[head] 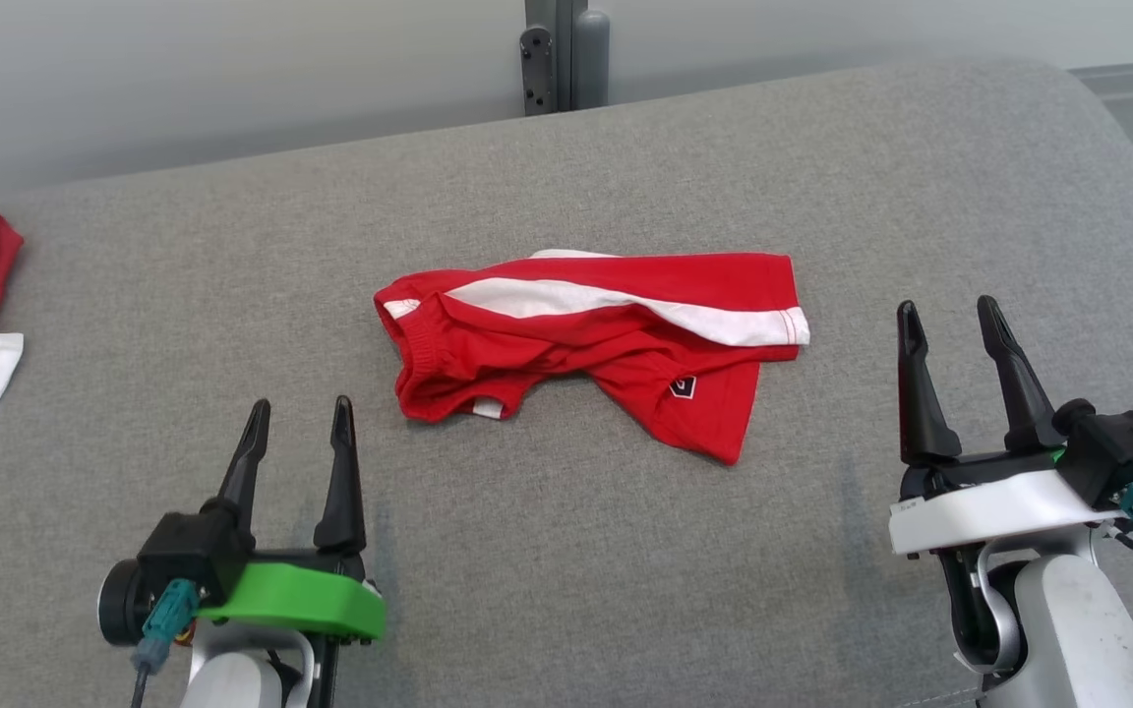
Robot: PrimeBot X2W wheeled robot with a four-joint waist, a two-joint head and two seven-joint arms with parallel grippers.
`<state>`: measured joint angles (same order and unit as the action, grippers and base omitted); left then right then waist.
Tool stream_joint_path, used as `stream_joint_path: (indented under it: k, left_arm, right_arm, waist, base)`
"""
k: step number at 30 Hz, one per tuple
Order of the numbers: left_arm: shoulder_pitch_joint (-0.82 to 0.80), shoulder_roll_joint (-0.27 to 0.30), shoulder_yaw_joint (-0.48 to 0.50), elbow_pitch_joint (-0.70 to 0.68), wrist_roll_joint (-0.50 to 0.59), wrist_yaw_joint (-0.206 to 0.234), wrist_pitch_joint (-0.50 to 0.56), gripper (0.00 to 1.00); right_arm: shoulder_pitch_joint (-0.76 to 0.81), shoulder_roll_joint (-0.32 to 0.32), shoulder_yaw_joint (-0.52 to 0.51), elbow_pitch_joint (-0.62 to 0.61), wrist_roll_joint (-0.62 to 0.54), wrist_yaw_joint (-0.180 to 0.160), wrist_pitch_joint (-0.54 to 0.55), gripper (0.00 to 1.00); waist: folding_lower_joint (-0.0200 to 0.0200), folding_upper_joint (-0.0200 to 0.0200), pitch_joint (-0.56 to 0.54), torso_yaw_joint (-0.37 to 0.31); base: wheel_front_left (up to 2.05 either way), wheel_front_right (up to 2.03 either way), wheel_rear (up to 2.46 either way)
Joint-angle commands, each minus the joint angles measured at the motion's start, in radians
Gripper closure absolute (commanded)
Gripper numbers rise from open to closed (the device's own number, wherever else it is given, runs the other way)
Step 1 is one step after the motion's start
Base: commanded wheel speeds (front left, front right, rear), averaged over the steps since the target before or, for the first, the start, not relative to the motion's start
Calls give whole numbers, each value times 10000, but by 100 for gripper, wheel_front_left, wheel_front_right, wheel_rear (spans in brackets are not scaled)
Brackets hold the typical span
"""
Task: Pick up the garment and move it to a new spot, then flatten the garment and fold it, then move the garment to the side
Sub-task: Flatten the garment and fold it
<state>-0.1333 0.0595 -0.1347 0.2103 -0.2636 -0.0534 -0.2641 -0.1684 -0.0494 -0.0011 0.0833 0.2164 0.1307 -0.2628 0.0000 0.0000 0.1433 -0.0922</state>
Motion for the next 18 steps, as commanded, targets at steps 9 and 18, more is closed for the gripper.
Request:
stream_joint_path:
  k: [9,18]
  left_arm:
    - [1204,-82,131,-781,-159,457,-3,0]
    - [1393,-90,43,-893,-210,605,-3,0]
  right_arm:
    - [582,-21,301,79,-172,1,-30,0]
    - [647,-21,426,233,-156,1,-30,0]
  waist:
    - [0,0,-859,374]
    - [0,0,-959,346]
  base:
    - [0,0,0]
    - [0,0,0]
